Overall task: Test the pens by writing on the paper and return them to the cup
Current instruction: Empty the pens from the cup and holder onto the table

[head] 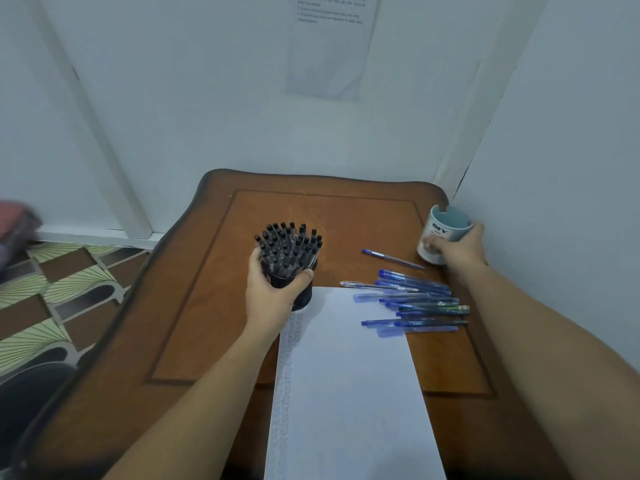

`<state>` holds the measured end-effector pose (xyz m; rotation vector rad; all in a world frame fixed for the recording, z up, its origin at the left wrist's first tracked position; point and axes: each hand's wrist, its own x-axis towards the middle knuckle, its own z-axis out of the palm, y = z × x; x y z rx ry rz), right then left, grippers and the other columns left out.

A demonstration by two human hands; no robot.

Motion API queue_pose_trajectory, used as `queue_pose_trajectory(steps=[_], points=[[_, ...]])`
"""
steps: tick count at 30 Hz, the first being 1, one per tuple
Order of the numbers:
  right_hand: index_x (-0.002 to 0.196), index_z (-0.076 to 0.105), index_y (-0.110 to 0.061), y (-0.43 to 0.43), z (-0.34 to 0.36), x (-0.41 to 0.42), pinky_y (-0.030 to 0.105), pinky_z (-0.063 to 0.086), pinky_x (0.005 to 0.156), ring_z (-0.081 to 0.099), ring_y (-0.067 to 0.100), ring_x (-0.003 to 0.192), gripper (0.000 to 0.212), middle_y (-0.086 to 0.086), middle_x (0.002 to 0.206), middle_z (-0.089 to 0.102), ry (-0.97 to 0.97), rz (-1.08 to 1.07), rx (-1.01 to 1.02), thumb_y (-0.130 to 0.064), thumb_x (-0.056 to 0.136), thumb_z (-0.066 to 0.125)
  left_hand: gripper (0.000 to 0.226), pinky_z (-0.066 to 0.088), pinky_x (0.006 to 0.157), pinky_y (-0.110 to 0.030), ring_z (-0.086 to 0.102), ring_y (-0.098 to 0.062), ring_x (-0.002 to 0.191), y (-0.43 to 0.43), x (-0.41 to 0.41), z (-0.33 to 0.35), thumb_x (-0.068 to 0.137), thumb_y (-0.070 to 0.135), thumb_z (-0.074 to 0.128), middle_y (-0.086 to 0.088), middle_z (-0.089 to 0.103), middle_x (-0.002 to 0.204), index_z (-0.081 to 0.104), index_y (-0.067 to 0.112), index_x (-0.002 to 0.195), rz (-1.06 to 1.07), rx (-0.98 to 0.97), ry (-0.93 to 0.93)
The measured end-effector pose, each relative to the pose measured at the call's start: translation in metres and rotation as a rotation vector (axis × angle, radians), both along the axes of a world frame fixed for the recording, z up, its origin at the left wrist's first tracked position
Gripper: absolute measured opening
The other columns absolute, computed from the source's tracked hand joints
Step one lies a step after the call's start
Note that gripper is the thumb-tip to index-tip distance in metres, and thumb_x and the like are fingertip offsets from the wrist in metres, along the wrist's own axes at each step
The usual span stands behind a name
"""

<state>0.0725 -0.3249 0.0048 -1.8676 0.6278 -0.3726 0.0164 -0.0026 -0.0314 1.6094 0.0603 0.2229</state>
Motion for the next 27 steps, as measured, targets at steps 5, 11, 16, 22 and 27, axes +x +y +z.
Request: queue_pose_trajectory(steps=[5,11,16,22,27], points=[[0.144,0.030,-0.017,0.040,-0.015,0.028,0.037,0.044,0.103,0.053,0.021,0.121,0.087,0.004,0.134,0.054,-0.003,0.132,0.049,-0.015,0.077,0.084,0.091,0.047,0.104,-0.041,0.053,-0.011,0.123,0.000,0.003,-0.006,0.064,0.041,0.084,0.011,0.053,0.133,0.036,0.032,0.141,-0.001,-0.022,-0.007],[0.144,0.034,-0.022,0.063,-0.025,0.004,0.032,0.050,0.096,0.056,0.015,0.116,0.085,-0.003,0.128,0.057,-0.021,0.339,0.049,-0.019,0.076,0.085,0.096,0.045,0.105,-0.044,0.050,-0.013,0.126,-0.003,0.003,-0.011,0.061,0.055,0.079,0.008,0.049,0.137,0.031,0.035,0.142,0.002,0.001,-0.007],[0.145,0.034,-0.022,0.065,-0.026,-0.023,0.035,0.051,0.100,0.055,0.016,0.120,0.083,-0.002,0.132,0.057,-0.024,0.362,0.023,-0.021,0.078,0.084,0.095,0.044,0.093,-0.023,0.052,-0.007,0.119,0.003,-0.001,-0.004,0.057,0.051,0.089,0.012,0.052,0.132,0.038,0.034,0.134,-0.065,0.067,-0.010],[0.144,0.034,-0.020,0.075,-0.023,-0.034,0.039,0.049,0.103,0.053,0.020,0.125,0.080,0.001,0.136,0.055,-0.023,0.337,-0.001,-0.019,0.080,0.081,0.080,0.049,0.092,-0.029,0.057,-0.012,0.112,0.012,0.003,0.004,0.060,0.022,0.092,0.018,0.058,0.114,0.049,0.024,0.127,-0.014,0.159,-0.022],[0.144,0.033,-0.019,0.083,-0.019,-0.037,0.038,0.047,0.102,0.052,0.020,0.126,0.078,0.002,0.136,0.054,-0.004,0.340,0.006,-0.017,0.081,0.080,0.082,0.043,0.089,-0.021,0.049,-0.006,0.112,0.032,0.009,0.018,0.059,0.023,0.092,0.012,0.055,0.121,0.049,0.025,0.129,0.041,0.431,-0.161]])
